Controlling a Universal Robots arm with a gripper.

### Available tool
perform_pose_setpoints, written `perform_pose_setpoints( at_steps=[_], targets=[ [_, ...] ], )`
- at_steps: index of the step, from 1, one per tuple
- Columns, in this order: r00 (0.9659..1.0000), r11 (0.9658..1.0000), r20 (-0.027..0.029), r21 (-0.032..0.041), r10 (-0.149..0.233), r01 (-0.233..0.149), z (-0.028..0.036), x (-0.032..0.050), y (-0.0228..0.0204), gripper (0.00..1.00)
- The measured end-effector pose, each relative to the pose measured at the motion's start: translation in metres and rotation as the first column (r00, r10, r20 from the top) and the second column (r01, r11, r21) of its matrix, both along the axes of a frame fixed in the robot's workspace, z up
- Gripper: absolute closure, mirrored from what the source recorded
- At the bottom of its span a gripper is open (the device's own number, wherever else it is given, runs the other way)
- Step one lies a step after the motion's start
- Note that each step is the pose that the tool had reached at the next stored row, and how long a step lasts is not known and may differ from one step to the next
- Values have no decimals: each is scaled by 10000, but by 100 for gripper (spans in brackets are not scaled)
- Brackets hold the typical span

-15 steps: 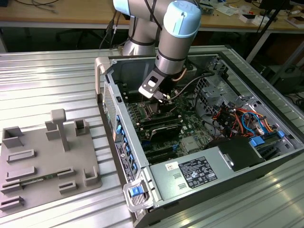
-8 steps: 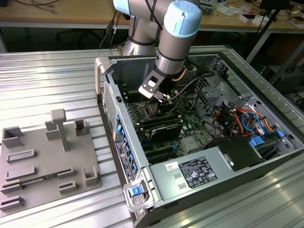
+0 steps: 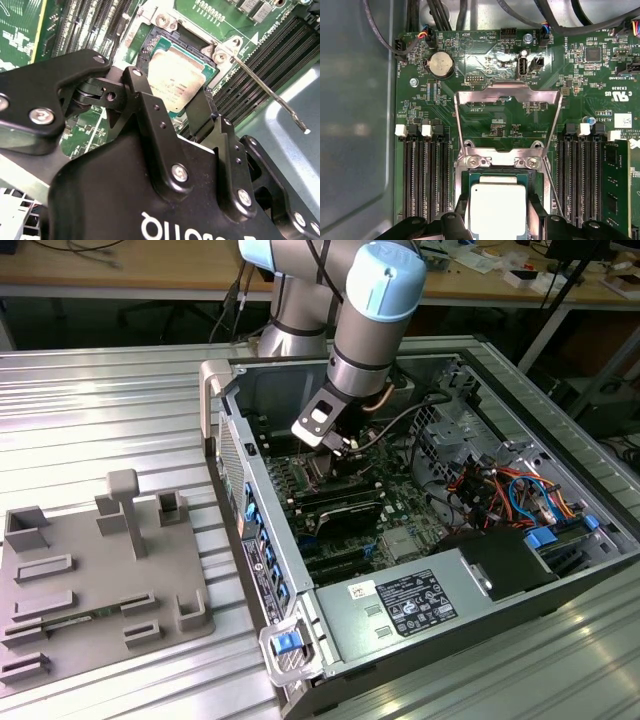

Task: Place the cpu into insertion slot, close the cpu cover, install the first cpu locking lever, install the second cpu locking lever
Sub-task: 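Place the cpu into insertion slot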

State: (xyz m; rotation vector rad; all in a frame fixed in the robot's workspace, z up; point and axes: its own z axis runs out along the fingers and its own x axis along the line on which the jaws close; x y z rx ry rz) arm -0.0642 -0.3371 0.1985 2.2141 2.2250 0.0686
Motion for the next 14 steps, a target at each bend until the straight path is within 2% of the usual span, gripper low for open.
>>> perform_pose_setpoints(
  at_steps=[2, 3, 14],
  targets=[
    [10000, 10000, 0, -86, -3, 3, 1, 0, 0, 45],
    [10000, 9999, 0, -169, -5, 5, 1, 0, -1, 45],
    [10000, 9999, -2, -169, -5, 5, 0, 1, -1, 45]
  ],
)
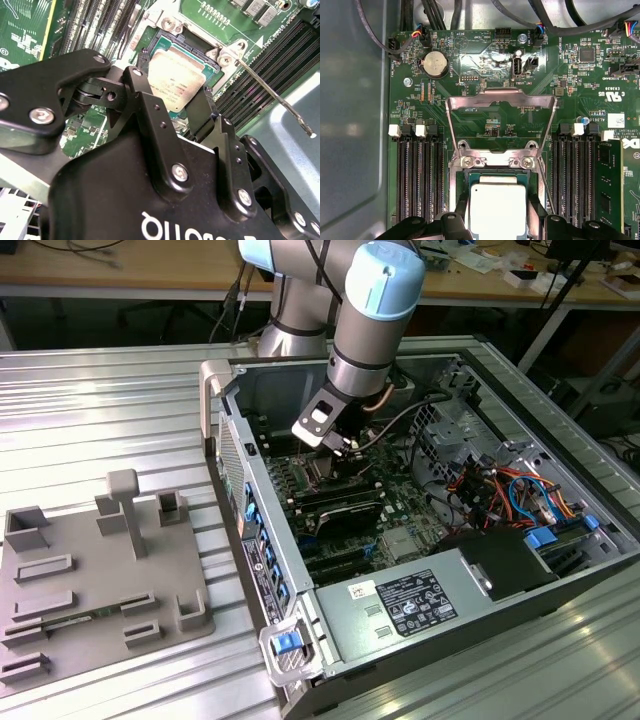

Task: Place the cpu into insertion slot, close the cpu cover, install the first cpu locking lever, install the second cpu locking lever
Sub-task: 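Place the cpu into insertion slot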

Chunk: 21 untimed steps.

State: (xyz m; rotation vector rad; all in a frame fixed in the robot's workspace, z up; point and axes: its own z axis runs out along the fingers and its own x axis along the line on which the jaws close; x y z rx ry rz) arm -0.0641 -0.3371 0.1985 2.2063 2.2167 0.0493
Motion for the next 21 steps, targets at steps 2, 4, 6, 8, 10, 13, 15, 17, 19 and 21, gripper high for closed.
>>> perform_pose_setpoints(
  at_steps=[2, 4, 6, 8, 10, 13, 15, 17, 19, 21],
  targets=[
    [10000, 10000, 1, 0, 0, 0, -1, 0, 0, 45],
    [10000, 10000, 1, 1, 0, 0, -2, 1, 0, 45],
    [10000, 10000, 3, 6, 0, 0, 0, 1, 1, 45],
    [10000, 10000, 3, 6, 0, 0, 2, 1, 1, 45],
    [10000, 10000, 1, 4, 0, 0, 4, 1, 0, 45],
    [10000, 10000, -1, 15, 0, 0, 4, 0, 0, 45],
    [10000, 10000, -1, 16, 1, -1, 4, 1, 0, 45],
    [10000, 10000, -1, 16, -2, 2, 3, 0, 0, 45],
    [10000, 10000, -7, 14, -17, 17, 0, 0, -1, 45],
    [10000, 10000, -15, 12, -27, 27, -8, 0, 0, 45]
  ],
)
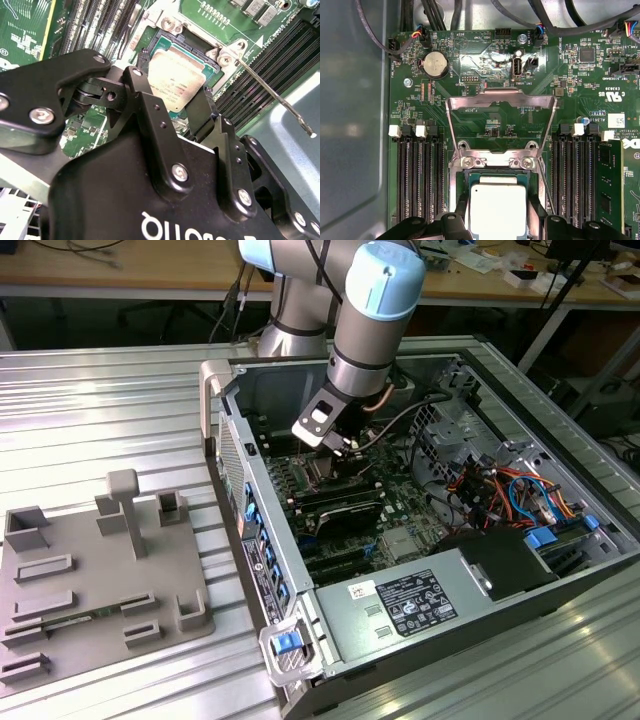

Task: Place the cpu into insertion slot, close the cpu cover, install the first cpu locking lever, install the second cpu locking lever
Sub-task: 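Place the cpu into insertion slot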

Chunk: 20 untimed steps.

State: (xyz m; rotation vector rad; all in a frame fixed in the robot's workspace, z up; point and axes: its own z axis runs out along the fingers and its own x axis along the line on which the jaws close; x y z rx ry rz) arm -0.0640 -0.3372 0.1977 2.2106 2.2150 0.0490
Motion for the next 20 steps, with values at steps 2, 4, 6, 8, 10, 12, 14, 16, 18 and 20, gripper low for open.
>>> perform_pose_setpoints(
  at_steps=[2, 4, 6, 8, 10, 12, 14, 16, 18, 20],
  targets=[
    [10000, 10000, -3, 0, -2, 2, -9, 0, 0, 45],
    [10000, 10000, -4, 3, -2, 2, -19, 0, 0, 45],
    [10000, 10000, -7, 2, -2, 2, -20, 0, 0, 45],
    [10000, 10000, -6, 4, -2, 2, -22, 0, 0, 45],
    [10000, 10000, -6, 3, -2, 2, -22, 0, 0, 45],
    [10000, 10000, -5, 4, -2, 2, -23, 0, 0, 45],
    [10000, 10000, -6, 3, -2, 2, -23, 0, 0, 45],
    [10000, 10000, -6, 4, -2, 2, -23, 0, 0, 45],
    [10000, 10000, -5, 4, -2, 2, -24, 0, 0, 45],
    [10000, 10000, -6, 4, -1, 1, -24, 0, 0, 45]
  ],
)
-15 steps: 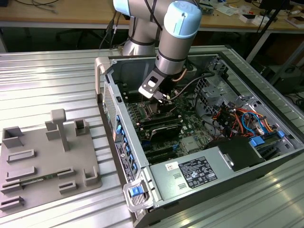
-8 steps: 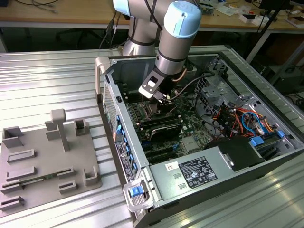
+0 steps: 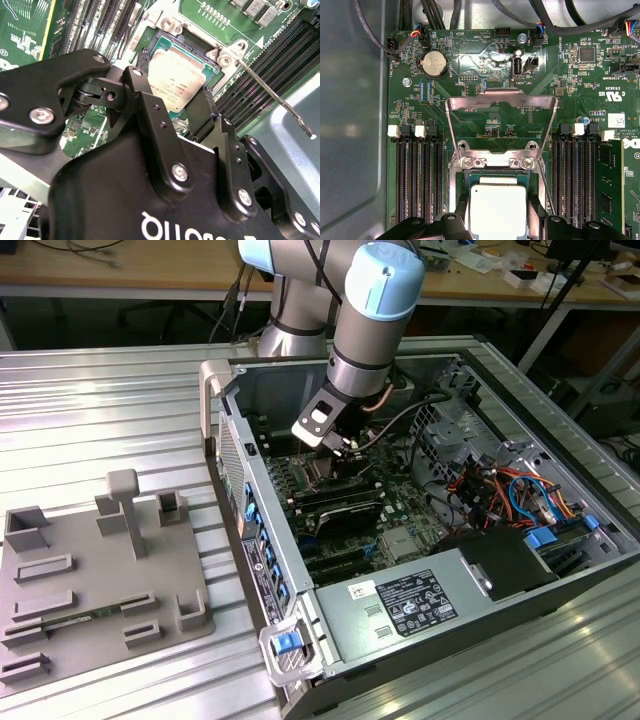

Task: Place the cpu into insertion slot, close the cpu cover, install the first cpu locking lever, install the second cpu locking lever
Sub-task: 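Place the cpu into insertion slot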

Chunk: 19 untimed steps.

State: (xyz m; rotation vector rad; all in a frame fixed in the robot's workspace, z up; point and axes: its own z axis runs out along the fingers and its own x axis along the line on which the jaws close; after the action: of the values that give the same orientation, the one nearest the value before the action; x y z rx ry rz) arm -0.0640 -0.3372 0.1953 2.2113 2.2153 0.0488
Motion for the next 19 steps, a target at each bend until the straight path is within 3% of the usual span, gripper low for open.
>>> perform_pose_setpoints(
  at_steps=[4, 5, 19],
  targets=[
    [10000, 10000, 7, 17, -1, 1, -6, 1, 3, 45],
    [10000, 10000, 7, 9, 0, 0, -5, 1, 2, 38],
    [10000, 10000, 3, 5, 0, 0, 33, 0, 1, 38]
  ],
)
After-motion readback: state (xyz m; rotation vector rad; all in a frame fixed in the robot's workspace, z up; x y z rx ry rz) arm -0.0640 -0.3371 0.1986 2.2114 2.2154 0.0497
